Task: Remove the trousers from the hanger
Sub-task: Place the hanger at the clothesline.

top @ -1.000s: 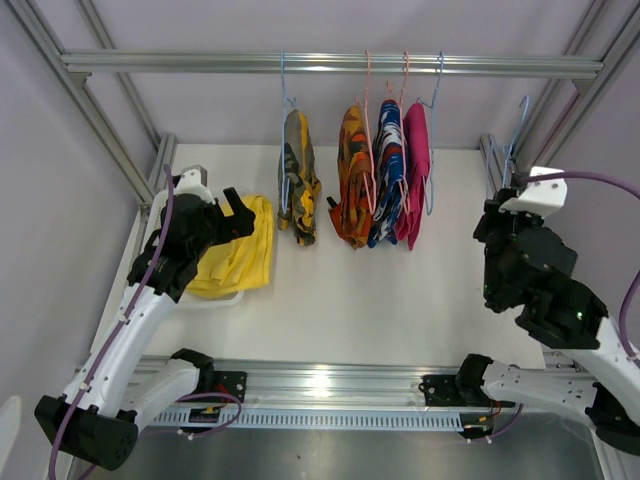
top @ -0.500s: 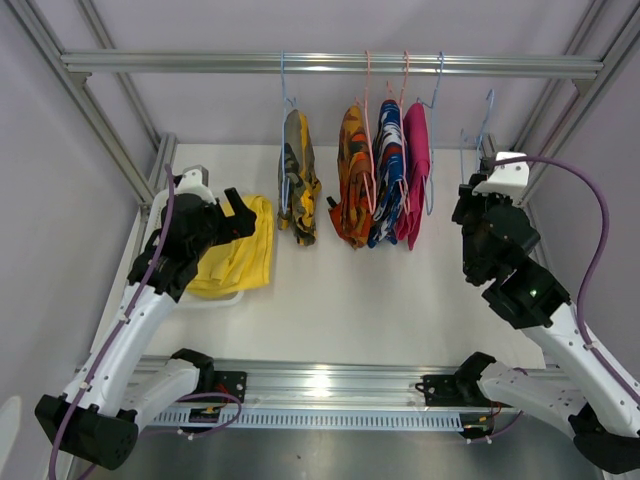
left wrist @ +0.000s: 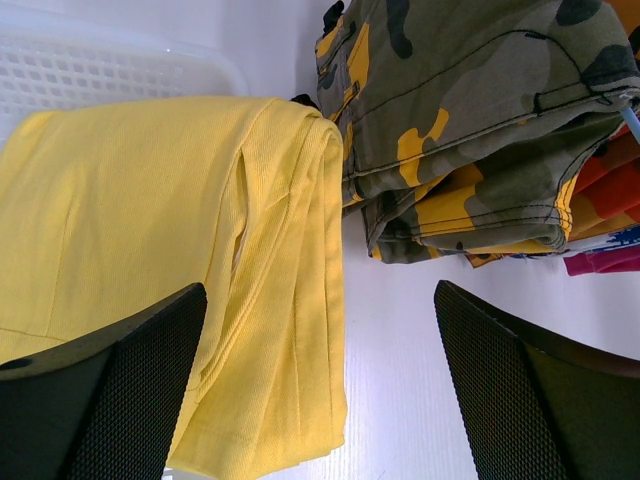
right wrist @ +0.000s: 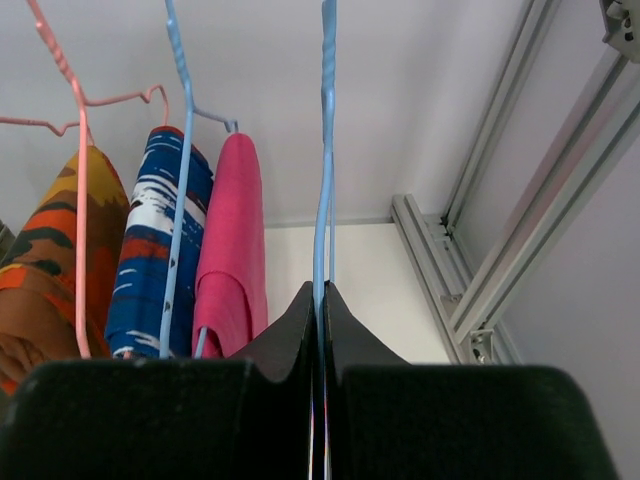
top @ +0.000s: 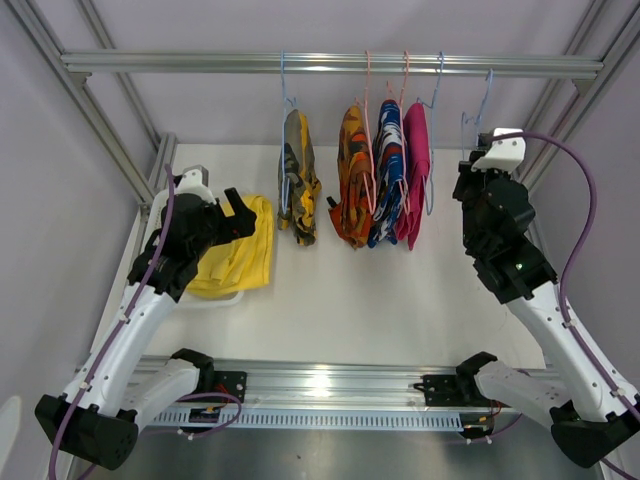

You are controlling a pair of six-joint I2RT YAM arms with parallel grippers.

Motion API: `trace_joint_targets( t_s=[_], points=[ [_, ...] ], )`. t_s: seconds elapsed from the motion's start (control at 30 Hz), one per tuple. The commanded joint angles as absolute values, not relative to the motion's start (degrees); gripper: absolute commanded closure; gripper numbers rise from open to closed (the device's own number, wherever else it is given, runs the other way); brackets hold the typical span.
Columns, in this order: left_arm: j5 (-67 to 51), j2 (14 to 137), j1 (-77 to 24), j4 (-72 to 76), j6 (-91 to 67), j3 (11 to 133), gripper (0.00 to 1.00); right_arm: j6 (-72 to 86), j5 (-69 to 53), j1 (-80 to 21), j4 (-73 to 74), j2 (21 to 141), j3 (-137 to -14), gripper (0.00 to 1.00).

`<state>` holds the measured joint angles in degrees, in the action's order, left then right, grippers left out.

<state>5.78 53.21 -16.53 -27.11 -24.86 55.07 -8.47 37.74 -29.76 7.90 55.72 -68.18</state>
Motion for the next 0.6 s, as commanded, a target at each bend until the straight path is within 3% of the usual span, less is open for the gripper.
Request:
trace_joint_targets(
  t_s=[0.0,0.57],
  points=[
    [4.9,52.5,-16.1,-25.8,-23.8,54.9,0.01,-7.0,33.0,-27.5,5.4,56.8,-72.0,1.00],
    [4.8,52.1,-16.0,-25.9,-23.8,54.9,0.01,-4.6,24.5,-19.6,2.6,67.0,-77.3,1.00]
  ],
)
